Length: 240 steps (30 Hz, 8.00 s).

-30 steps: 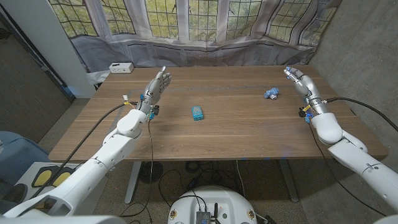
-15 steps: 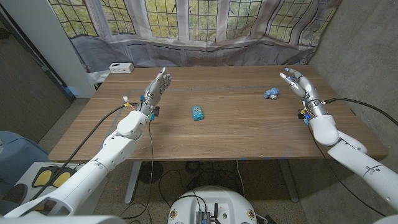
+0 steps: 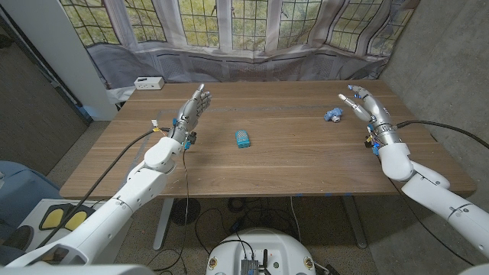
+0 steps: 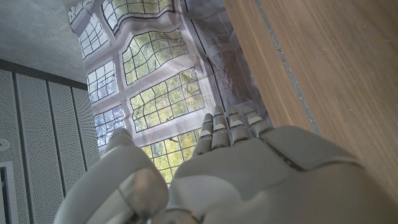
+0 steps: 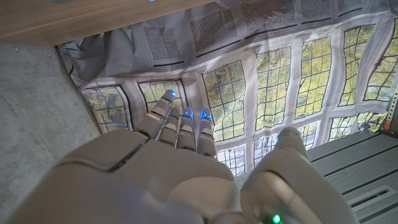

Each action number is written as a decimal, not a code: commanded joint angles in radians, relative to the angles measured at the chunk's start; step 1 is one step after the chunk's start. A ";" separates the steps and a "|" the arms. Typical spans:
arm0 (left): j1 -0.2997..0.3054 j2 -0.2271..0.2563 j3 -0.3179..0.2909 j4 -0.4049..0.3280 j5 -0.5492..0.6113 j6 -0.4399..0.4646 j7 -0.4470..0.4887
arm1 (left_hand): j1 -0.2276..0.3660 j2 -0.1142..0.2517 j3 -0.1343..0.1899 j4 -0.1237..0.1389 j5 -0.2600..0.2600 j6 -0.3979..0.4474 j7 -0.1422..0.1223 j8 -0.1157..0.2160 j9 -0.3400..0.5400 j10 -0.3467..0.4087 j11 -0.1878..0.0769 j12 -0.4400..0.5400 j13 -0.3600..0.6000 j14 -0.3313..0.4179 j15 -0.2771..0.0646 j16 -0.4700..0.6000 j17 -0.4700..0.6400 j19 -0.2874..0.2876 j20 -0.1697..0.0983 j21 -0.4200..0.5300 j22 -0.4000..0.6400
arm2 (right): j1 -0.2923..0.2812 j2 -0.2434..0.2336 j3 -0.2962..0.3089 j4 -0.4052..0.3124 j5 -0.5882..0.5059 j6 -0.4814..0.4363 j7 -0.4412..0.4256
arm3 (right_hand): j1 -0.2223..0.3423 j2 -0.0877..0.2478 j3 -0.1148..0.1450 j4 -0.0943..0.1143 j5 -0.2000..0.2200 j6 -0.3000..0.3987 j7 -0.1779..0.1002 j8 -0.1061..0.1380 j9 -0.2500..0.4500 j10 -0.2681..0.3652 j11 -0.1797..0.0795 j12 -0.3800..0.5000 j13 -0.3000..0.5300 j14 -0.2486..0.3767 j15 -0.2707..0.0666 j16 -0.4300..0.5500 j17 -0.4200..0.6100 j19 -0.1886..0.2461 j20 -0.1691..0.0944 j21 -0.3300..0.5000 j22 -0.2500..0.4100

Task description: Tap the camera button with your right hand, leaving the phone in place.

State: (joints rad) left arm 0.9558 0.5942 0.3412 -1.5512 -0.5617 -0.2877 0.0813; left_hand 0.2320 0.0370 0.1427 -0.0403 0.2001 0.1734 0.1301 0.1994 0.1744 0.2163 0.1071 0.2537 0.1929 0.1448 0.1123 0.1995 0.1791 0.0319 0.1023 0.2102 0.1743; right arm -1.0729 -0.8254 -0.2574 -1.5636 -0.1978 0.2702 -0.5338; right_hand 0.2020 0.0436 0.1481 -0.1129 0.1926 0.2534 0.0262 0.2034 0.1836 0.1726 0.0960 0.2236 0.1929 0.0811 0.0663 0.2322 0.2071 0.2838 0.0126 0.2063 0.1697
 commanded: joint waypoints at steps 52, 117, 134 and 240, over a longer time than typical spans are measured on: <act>0.010 -0.002 -0.001 0.010 -0.018 -0.006 -0.015 | 0.007 0.014 0.002 -0.009 -0.004 0.017 -0.001 -0.003 0.006 0.017 -0.004 -0.011 0.003 0.016 0.001 -0.003 0.002 0.001 0.011 -0.009 0.006 | 0.081 -0.112 -0.170 -0.209 -0.231 -0.522 0.114 | -0.013 0.027 0.004 0.007 0.001 -0.040 -0.075 -0.008 0.006 -0.176 -0.005 -0.035 0.007 -0.193 0.087 -0.045 0.012 -0.243 0.114 -0.030 0.008; 0.014 0.008 -0.007 -0.018 -0.008 0.011 0.008 | 0.007 0.019 0.001 -0.015 -0.006 0.024 0.000 -0.006 0.006 0.023 -0.003 -0.021 0.004 0.016 0.001 -0.007 0.003 -0.002 0.012 -0.011 0.006 | 0.229 -0.135 -0.316 -0.201 -0.263 -0.694 0.350 | -0.045 0.046 0.007 0.025 -0.002 -0.050 -0.079 -0.004 0.008 -0.471 -0.028 -0.038 0.011 -0.498 0.036 -0.046 0.019 -0.640 0.132 -0.029 0.014; 0.010 0.004 -0.005 -0.013 -0.007 0.015 0.012 | 0.007 0.021 0.001 -0.016 -0.006 0.026 0.000 -0.006 0.006 0.023 -0.004 -0.024 0.004 0.016 0.001 -0.008 0.003 -0.003 0.010 -0.012 0.006 | 0.255 -0.105 -0.342 -0.159 -0.266 -0.702 0.347 | -0.043 0.055 0.015 0.025 -0.003 0.023 -0.092 0.016 0.007 -0.474 -0.046 -0.024 0.011 -0.512 0.033 -0.040 0.019 -0.662 0.117 -0.021 0.015; -0.012 -0.002 0.009 0.017 -0.021 0.035 -0.008 | 0.003 0.024 -0.002 -0.023 -0.007 0.033 -0.006 -0.007 0.007 0.029 -0.009 -0.032 0.005 0.015 0.001 -0.009 0.003 -0.014 0.021 -0.014 0.007 | 0.330 -0.060 -0.419 -0.036 -0.227 -0.711 0.364 | -0.035 0.058 0.030 0.020 -0.005 0.062 -0.118 0.005 0.006 -0.434 -0.054 0.003 0.010 -0.471 0.034 -0.020 0.017 -0.642 0.123 0.001 0.014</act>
State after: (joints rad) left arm 0.9365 0.5913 0.3517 -1.5287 -0.5811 -0.2530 0.0694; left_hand 0.2345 0.0476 0.1368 -0.0592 0.1963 0.2021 0.1265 0.1924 0.1789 0.2394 0.1053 0.2274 0.1928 0.1553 0.1124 0.1923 0.1790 0.0182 0.1160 0.2017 0.1792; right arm -0.7405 -0.8801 -0.6794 -1.5997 -0.4333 -0.4484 -0.1719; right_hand 0.1624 0.0991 0.1681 -0.0929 0.1886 0.3073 -0.0913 0.2084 0.1881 -0.1716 0.0517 0.2235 0.2002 -0.1716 0.1089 0.2050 0.2232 -0.1715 0.1287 0.1982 0.1790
